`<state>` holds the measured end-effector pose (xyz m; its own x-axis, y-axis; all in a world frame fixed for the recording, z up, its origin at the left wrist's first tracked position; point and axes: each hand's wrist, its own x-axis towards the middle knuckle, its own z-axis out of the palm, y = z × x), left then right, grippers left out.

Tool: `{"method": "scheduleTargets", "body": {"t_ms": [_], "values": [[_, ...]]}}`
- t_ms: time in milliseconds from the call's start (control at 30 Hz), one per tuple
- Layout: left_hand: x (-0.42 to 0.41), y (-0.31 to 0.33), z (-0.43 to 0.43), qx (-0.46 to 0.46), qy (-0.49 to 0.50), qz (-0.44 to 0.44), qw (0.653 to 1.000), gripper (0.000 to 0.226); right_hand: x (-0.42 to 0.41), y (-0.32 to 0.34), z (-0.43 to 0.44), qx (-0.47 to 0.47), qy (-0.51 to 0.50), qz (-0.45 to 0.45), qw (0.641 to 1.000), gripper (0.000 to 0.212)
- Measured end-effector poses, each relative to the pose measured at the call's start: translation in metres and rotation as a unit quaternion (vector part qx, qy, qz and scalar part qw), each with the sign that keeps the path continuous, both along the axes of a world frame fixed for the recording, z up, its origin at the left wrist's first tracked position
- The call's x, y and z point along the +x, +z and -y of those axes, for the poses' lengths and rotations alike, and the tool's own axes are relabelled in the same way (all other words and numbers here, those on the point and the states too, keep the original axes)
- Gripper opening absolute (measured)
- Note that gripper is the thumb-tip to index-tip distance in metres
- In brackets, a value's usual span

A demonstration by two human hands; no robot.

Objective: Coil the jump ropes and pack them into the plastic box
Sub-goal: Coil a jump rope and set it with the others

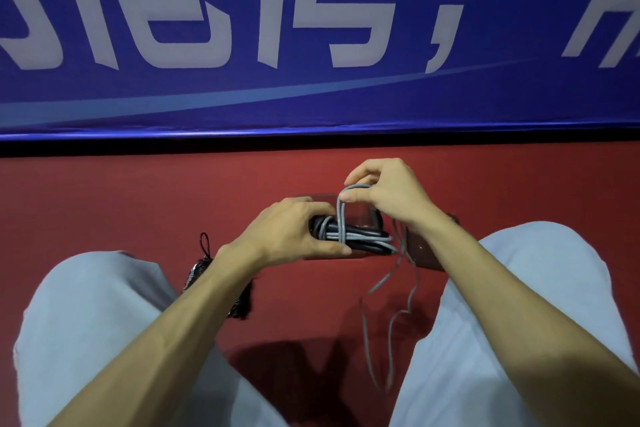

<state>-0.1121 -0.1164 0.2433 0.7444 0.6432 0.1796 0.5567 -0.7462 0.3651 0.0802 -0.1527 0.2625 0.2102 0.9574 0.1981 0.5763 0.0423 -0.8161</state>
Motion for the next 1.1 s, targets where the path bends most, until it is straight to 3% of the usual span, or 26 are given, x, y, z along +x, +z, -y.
{"method": "scheduleTargets", "body": {"t_ms": [100,233,400,500,600,667,733,833,933,1100], "values": [[-0.002,0.001,-0.002,-0.039,-0.008,0.037,0.999,0.041,0.005,0.006,0.001,-0.039,0.036,-0.122,0.991,0.016],[-0.006,0.01,-0.005,-0.172,-0.021,0.162,0.971,0.028,0.011,0.01,-0.001,-0.087,0.068,-0.269,0.957,0.008],[-0.008,0.017,-0.005,-0.305,0.015,0.324,0.895,0.023,0.008,0.012,-0.001,-0.05,0.105,-0.265,0.957,0.01],[-0.006,0.017,-0.006,-0.357,0.055,0.392,0.846,0.035,0.005,0.015,0.008,-0.092,0.178,-0.183,0.962,0.013],[-0.006,0.019,-0.007,-0.385,0.065,0.416,0.821,0.041,0.001,0.018,0.015,-0.14,0.232,-0.121,0.955,0.021],[-0.007,0.02,-0.006,-0.383,0.068,0.416,0.822,0.033,0.002,0.016,0.017,-0.168,0.239,-0.108,0.95,0.032],[-0.007,0.021,-0.006,-0.38,0.081,0.415,0.823,0.025,0.004,0.014,0.017,-0.191,0.229,-0.067,0.952,0.029],[-0.008,0.02,-0.008,-0.373,0.11,0.424,0.818,0.017,0.006,0.01,0.015,-0.192,0.197,0.08,0.958,0.011],[-0.007,0.015,-0.011,-0.331,0.12,0.417,0.838,0.016,0.005,0.009,0.013,-0.146,0.158,0.227,0.95,0.013],[-0.011,0.0,-0.027,-0.228,0.188,0.365,0.883,0.02,-0.006,0.012,0.022,-0.027,0.144,0.441,0.885,0.015]]}}
